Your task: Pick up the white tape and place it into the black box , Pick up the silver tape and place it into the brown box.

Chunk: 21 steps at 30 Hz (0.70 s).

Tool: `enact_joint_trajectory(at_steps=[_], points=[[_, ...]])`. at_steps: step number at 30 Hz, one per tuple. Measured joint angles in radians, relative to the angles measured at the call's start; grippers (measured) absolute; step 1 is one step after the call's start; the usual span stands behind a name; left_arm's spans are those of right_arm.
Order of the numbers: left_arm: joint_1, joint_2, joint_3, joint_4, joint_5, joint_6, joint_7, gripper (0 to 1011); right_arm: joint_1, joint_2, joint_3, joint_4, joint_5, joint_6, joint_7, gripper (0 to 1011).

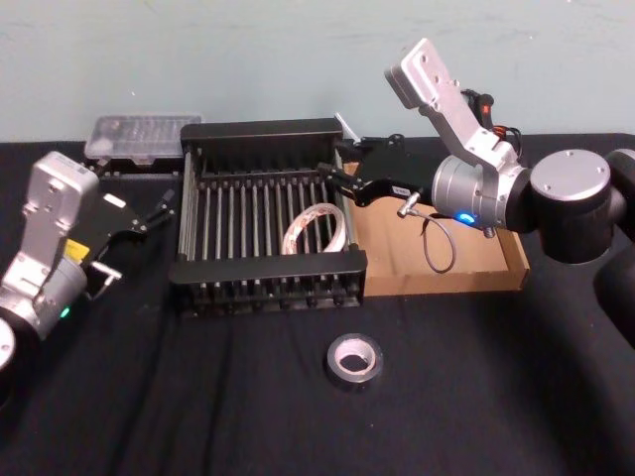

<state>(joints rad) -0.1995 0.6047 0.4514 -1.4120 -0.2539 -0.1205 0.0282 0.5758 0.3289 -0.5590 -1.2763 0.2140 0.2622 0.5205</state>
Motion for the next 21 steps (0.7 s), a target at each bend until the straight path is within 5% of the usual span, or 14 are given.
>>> enact_joint_trajectory(at_steps=[17, 21], points=[[0.0, 0.0, 0.0, 0.0, 0.0, 0.0, 0.0, 1001, -0.001, 0.001, 0.0, -0.001, 0.001, 0.001, -0.001, 925], [0.0, 0.0, 0.0, 0.0, 0.0, 0.0, 0.0, 1001, -0.001, 0.001, 0.0, -0.001, 0.001, 0.001, -0.001, 981]])
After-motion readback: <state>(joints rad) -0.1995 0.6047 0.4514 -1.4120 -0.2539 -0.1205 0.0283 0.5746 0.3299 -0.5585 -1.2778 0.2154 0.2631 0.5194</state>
